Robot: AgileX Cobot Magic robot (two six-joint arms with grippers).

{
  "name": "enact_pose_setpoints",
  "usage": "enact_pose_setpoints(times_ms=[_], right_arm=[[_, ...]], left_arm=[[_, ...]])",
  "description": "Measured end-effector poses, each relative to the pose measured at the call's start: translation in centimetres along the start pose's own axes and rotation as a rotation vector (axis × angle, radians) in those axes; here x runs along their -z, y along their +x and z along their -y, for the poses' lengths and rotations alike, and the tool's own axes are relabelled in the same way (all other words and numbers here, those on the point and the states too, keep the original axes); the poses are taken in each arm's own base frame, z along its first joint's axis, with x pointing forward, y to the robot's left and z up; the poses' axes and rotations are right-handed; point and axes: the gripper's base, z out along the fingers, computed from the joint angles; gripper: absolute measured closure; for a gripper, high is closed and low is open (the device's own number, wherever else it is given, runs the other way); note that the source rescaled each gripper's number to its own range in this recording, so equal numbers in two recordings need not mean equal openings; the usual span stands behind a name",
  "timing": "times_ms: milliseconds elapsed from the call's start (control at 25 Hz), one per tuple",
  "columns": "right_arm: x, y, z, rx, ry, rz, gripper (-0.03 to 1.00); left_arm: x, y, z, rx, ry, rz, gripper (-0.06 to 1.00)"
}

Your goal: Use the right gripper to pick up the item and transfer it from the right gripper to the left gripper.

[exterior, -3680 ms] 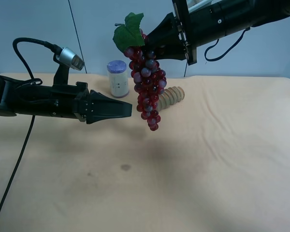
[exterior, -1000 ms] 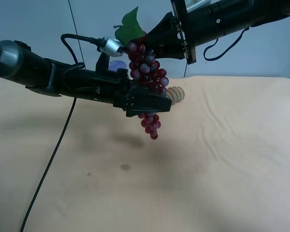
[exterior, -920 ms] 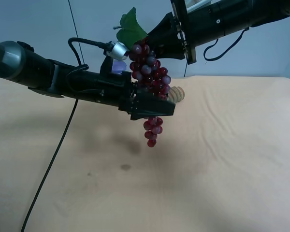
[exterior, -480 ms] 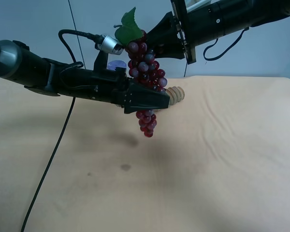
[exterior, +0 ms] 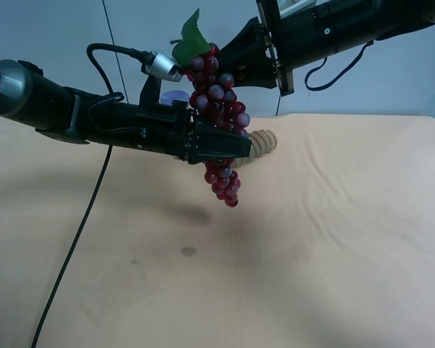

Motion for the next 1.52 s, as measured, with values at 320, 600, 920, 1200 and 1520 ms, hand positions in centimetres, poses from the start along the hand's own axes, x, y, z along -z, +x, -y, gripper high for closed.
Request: enact_pose_setpoints(times_ms=[320, 600, 920, 1200, 1520], right_arm=[[0.0, 0.0, 0.0, 0.01, 0.005, -0.004, 0.97], [0.0, 0.1, 0.2, 0.023, 0.019, -0.015, 0.97], [0.0, 0.0, 0.2, 0.029, 0.026, -0.006, 0.68], [0.1, 0.0, 1.2, 0.117, 0.137, -0.01, 0.0], [1.0, 0.7, 0.5, 0.191, 0.215, -0.067, -0.03]], left_arm=[[0.0, 0.0, 0.0, -0.001, 0.0, 0.001, 0.9], [0.0, 0.0, 0.0, -0.002, 0.001, -0.004, 0.9], [0.0, 0.0, 0.0, 0.013, 0.001, -0.004, 0.91], [0.0, 0.0, 0.0, 0.013, 0.002, -0.003, 0.92], [0.0, 0.2, 0.0, 0.02, 0.002, -0.009, 0.92]])
